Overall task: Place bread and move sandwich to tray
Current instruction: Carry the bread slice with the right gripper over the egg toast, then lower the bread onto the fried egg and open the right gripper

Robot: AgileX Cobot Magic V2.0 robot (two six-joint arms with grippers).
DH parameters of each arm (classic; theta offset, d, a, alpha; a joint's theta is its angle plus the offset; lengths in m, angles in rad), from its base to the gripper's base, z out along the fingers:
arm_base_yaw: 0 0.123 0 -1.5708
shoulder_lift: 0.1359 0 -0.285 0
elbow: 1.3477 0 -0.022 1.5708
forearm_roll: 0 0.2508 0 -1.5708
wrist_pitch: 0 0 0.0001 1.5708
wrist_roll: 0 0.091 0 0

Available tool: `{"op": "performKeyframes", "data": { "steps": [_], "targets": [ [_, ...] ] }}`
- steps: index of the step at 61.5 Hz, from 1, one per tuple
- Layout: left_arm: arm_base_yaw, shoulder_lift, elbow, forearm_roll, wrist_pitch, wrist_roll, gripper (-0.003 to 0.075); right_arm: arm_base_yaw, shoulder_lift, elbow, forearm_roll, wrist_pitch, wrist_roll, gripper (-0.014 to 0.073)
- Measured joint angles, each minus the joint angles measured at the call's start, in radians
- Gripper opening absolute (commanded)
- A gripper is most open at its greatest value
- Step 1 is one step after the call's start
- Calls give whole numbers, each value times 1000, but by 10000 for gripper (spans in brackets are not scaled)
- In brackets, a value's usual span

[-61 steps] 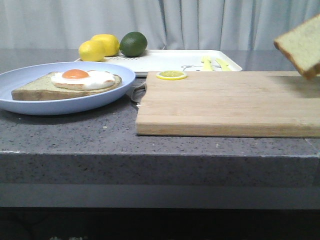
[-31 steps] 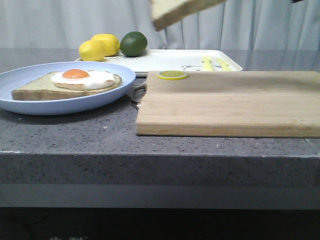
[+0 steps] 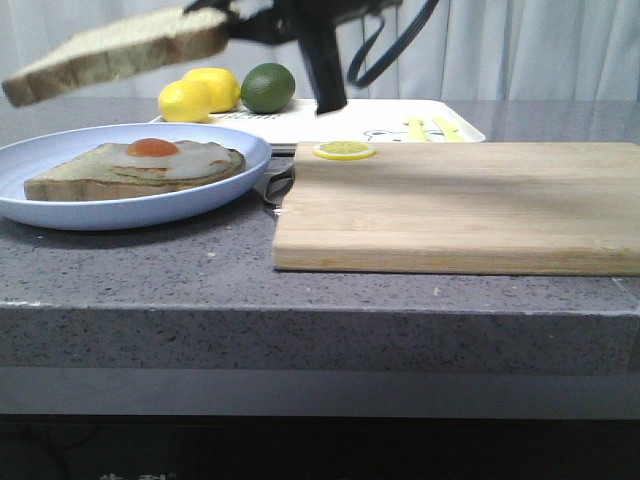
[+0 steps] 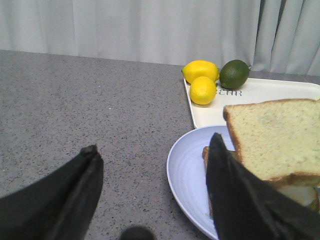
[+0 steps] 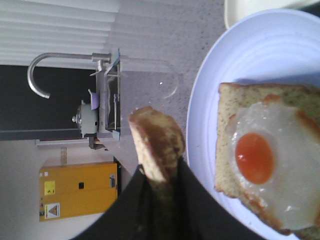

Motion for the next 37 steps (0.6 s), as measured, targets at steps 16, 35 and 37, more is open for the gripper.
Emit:
{"op": "performKeyframes", "data": {
  "steps": [16, 35, 37],
  "targets": [
    [0, 0, 0, 0, 0, 0, 438, 5, 74, 0, 35, -48, -36, -3],
    [0, 0, 0, 0, 0, 0, 438, 5, 74, 0, 39, -38, -47, 230],
    [0, 0, 0, 0, 0, 0, 438, 5, 74, 0, 39, -34, -47, 243]
  ]
}}
